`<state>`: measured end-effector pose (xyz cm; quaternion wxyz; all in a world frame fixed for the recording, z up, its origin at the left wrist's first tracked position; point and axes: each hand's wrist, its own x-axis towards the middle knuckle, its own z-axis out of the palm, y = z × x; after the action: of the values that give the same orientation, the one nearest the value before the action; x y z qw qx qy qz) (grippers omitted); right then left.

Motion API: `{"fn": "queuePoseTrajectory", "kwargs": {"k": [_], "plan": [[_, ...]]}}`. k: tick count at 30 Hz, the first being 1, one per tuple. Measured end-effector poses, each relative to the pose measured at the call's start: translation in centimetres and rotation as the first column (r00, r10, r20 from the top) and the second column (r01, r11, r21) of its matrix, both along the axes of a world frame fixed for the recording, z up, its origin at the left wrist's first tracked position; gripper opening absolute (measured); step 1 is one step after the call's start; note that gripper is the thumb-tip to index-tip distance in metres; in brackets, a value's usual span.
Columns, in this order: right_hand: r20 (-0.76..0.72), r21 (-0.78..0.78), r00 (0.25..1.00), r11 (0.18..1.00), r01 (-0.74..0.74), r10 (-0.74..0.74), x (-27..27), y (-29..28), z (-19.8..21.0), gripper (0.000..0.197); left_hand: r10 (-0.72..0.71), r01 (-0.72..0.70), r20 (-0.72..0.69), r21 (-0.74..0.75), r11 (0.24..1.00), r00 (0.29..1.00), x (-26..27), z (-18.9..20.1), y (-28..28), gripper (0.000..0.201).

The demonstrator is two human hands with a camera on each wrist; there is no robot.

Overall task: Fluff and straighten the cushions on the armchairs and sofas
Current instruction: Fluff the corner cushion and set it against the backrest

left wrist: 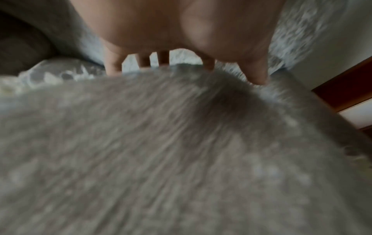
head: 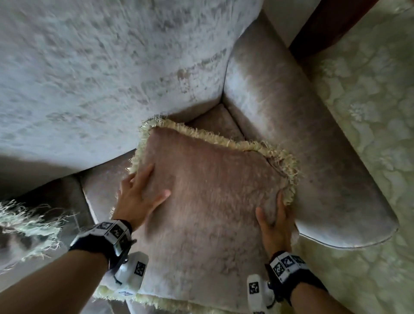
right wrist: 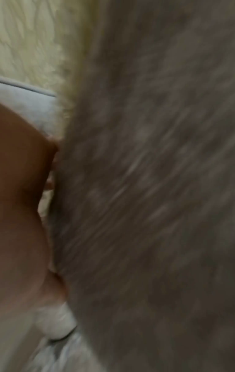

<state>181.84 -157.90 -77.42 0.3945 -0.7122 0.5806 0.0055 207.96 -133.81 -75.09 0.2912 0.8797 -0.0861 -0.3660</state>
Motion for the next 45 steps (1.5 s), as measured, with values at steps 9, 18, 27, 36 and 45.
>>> {"fn": "queuePoseTrajectory", "kwargs": {"k": [9, 18, 27, 36, 45], "plan": [[0.220, 0.001, 0.975, 1.000, -0.019, 0.018, 1.9, 0.8, -1.4, 0.091, 0.097, -0.103, -0.043, -0.177, 0.979, 0.994, 1.0, -2.7, -1.2, 0.115], [0.392, -0.142, 0.898, 0.978, -0.154, 0.199, 4.6, 0.0, 5.4, 0.100, 0.246, -0.182, 0.114, -0.404, 0.896, 0.962, -0.5, 4.1, 1.8, 0.117], [0.612, -0.481, 0.496, 0.788, -0.384, 0.616, 19.6, -5.4, 11.9, 0.080, 0.602, -0.221, 0.402, -0.675, 0.704, 0.690, 2.5, 9.5, 3.4, 0.116], [0.553, -0.640, 0.390, 0.675, -0.367, 0.736, 28.5, -8.0, 5.8, 0.075, 0.673, -0.194, 0.501, -0.705, 0.682, 0.544, 5.9, 4.1, 2.6, 0.118], [0.586, -0.626, 0.421, 0.716, -0.309, 0.693, 29.4, -8.3, 3.9, 0.078, 0.682, -0.195, 0.557, -0.689, 0.698, 0.473, 7.4, 2.6, 2.2, 0.111]]}}
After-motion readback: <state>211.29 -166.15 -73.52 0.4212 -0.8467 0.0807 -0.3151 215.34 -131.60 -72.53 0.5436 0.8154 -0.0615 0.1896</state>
